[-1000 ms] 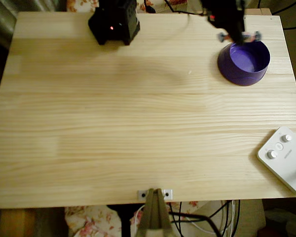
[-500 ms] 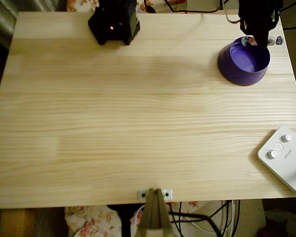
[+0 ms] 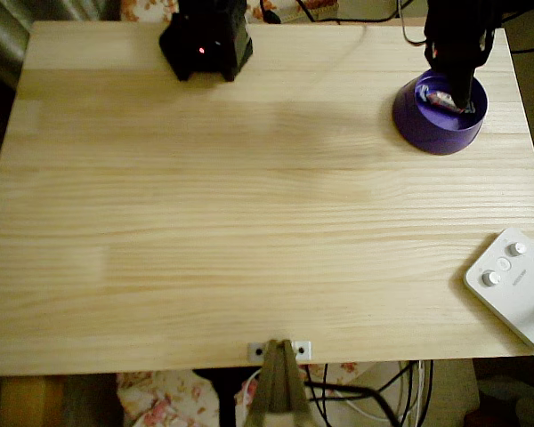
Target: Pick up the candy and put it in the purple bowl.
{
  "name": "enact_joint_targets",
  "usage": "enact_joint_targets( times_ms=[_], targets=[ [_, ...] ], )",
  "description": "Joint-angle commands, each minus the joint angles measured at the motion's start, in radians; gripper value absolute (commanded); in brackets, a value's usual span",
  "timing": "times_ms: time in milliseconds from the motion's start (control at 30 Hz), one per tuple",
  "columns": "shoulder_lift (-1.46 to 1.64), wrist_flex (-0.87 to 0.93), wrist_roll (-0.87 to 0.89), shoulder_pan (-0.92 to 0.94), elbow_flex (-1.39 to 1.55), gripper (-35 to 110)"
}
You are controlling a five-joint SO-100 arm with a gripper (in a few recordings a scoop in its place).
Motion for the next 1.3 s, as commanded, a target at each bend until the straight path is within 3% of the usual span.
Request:
enact_joint_targets(
  times_ms=[0,233,867,1267],
  targets=[
    [0.015,0.109,0.025,0.061,-0.143,1],
    [0.132,0.112,0.087,0.239,0.006,0],
    [0.658,0.161,-0.037,0.756,0.594,-1],
    [0.980,0.012,-0.077,1.195,0.920,-1]
  ],
)
